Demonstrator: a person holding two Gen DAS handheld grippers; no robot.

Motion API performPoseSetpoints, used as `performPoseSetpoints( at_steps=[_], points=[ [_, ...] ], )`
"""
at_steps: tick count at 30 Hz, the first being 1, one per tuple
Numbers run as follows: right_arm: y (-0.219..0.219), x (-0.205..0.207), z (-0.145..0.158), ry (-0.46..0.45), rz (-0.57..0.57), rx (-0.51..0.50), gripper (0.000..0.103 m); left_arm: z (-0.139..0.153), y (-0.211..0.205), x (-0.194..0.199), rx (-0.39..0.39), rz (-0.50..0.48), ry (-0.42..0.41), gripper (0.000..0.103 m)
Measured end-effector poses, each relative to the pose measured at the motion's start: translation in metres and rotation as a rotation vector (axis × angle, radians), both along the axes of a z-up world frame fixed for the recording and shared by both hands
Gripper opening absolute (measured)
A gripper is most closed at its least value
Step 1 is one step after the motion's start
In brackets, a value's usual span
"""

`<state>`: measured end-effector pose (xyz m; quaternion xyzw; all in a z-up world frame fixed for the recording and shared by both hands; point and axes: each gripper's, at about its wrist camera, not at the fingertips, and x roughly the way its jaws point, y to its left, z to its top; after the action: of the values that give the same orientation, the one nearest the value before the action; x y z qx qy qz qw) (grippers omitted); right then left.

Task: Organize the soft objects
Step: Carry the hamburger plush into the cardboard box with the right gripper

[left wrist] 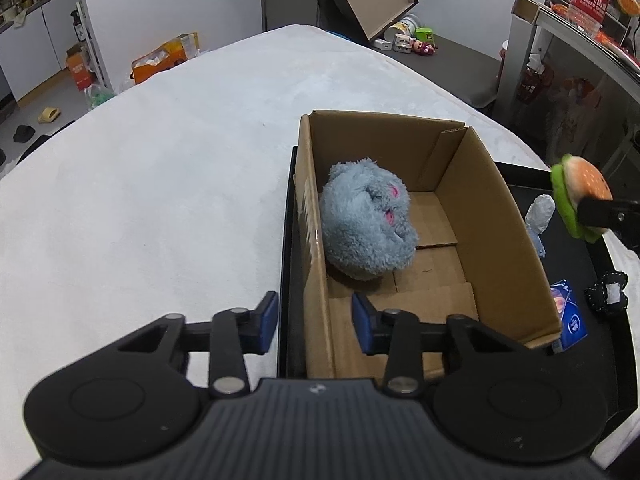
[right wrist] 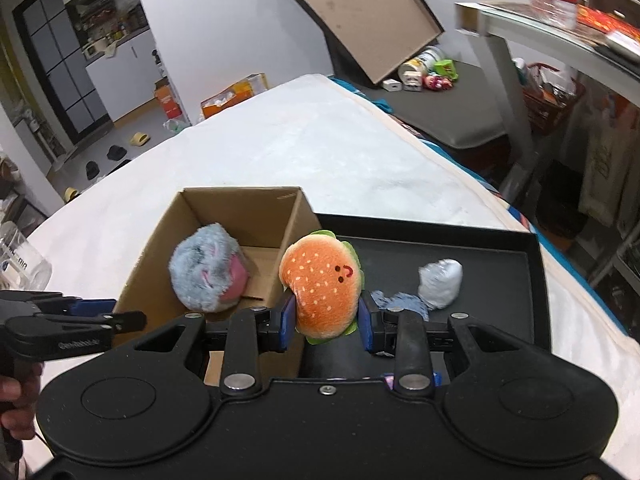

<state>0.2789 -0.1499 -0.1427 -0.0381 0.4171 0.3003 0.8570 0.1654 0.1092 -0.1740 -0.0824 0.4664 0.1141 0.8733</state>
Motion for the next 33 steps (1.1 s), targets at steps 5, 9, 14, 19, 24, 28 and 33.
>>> performPoseSetpoints(
  at_steps=[5, 9, 14, 19, 24, 28, 33],
  points=[
    [0.022, 0.000, 0.002, -0.023, 0.060, -0.036, 0.031, -0.007, 0.002, 0.002, -0.012, -0.018, 0.000, 0.014],
    [0.040, 0.000, 0.003, -0.054, 0.108, -0.067, 0.031, -0.009, 0.002, 0.004, 0.002, -0.032, -0.004, 0.013],
    [0.065, 0.001, 0.003, -0.087, 0.190, -0.110, 0.031, -0.011, 0.000, 0.008, 0.018, -0.039, -0.004, 0.010],
    [0.083, 0.004, -0.004, -0.088, 0.257, -0.143, 0.031, -0.011, 0.001, 0.009, 0.019, -0.036, -0.012, 0.010],
    [0.098, 0.003, -0.008, -0.107, 0.320, -0.181, 0.031, -0.013, 0.004, 0.011, 0.018, -0.041, -0.015, 0.010],
    [0.107, 0.007, -0.015, -0.135, 0.348, -0.236, 0.032, -0.013, 0.004, 0.012, 0.022, -0.047, -0.014, 0.010],
    [0.120, 0.005, -0.026, -0.206, 0.407, -0.330, 0.032, -0.015, 0.006, 0.012, 0.015, -0.042, -0.018, 0.010]
  ],
)
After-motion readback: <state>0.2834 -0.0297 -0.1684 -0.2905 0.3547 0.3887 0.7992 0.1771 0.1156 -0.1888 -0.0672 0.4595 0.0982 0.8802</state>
